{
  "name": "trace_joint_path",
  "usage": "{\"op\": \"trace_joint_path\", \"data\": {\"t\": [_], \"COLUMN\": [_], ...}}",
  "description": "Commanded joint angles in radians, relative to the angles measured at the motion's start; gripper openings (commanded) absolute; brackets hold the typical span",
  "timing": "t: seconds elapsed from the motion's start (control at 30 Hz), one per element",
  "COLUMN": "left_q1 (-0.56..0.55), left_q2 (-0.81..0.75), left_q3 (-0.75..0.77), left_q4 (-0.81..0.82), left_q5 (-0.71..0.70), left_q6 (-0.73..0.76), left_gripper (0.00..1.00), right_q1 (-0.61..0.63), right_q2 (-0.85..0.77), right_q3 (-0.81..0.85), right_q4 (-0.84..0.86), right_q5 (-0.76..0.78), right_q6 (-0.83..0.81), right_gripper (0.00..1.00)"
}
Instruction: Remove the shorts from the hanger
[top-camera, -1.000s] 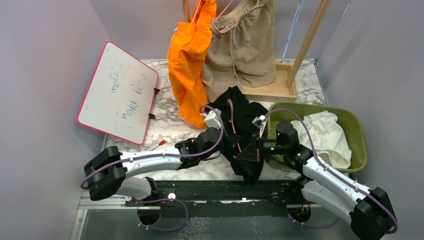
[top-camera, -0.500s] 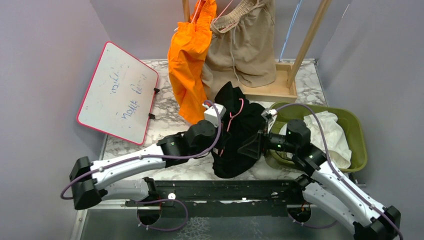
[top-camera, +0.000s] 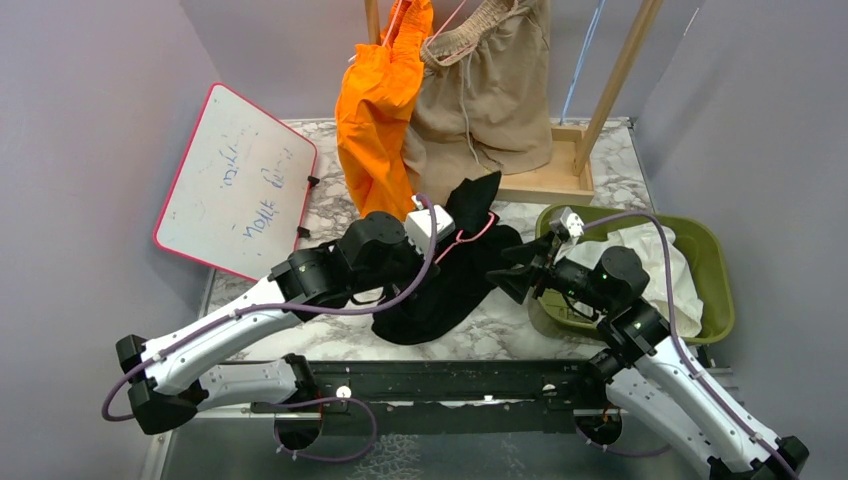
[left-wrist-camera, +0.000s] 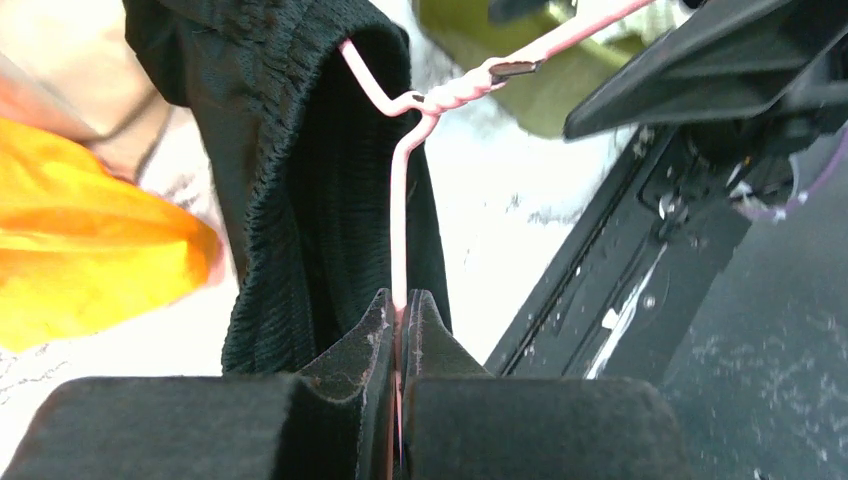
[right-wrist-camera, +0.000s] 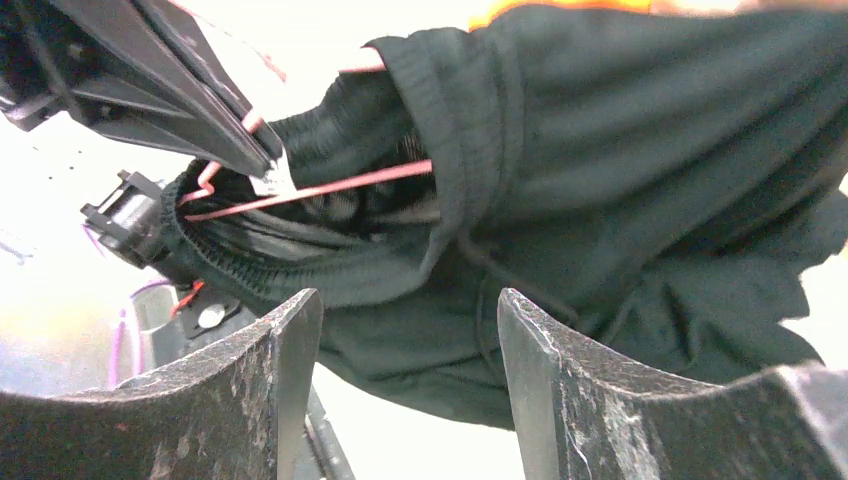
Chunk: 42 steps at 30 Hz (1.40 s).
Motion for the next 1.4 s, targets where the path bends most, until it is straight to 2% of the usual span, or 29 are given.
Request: {"op": "trace_joint_path", "data": {"t": [0.0,0.13,0.33,0.47,0.8,0.87,1.0,1.2,1.37], "left_q1": [0.107,0.173,0.205,0.215,0.222,0.222,0.223,0.223,0.224], "left_q2": [0.025,0.055,0.106,0.119,0.086,0.077,0.052,0.017,0.027], "left_q3": [0.017,0.002,-0.022,-0.048,-0.091,-0.106,-0.136,-0.159,-0.175], "left_q4": [-0.055,-0.052,-0.019,0.014,0.077,0.080,0.082,0.084,0.084], "left_q5": [0.307,0.434,0.583,0.581,0.580,0.591,0.594,0.564,0.544], "left_q6": [0.077,0.078,0.079,0.037,-0.028,-0.028,-0.028,-0.012,-0.009], "left_gripper": [0.00,0.00,0.00,0.00,0.00,0.00,0.00,0.02,0.14], "right_q1": [0.004,0.004,0.008,0.018,0.151,0.156,0.157,0.157,0.157], "right_q2": [0.014,0.051,0.094,0.101,0.258,0.274,0.279,0.281,0.282], "right_q3": [0.016,0.014,-0.030,-0.071,-0.055,-0.066,-0.068,-0.086,-0.094], "right_q4": [0.140,0.173,0.295,0.390,0.385,0.412,0.415,0.457,0.460], "right_q5": [0.012,0.018,-0.039,-0.021,-0.010,0.026,0.078,-0.020,-0.057], "right_q6": [-0.159,-0.183,-0.255,-0.292,-0.397,-0.395,-0.403,-0.367,-0.356], "right_gripper": [0.67,0.67,0.70,0.71,0.72,0.64,0.39,0.14,0.03]}}
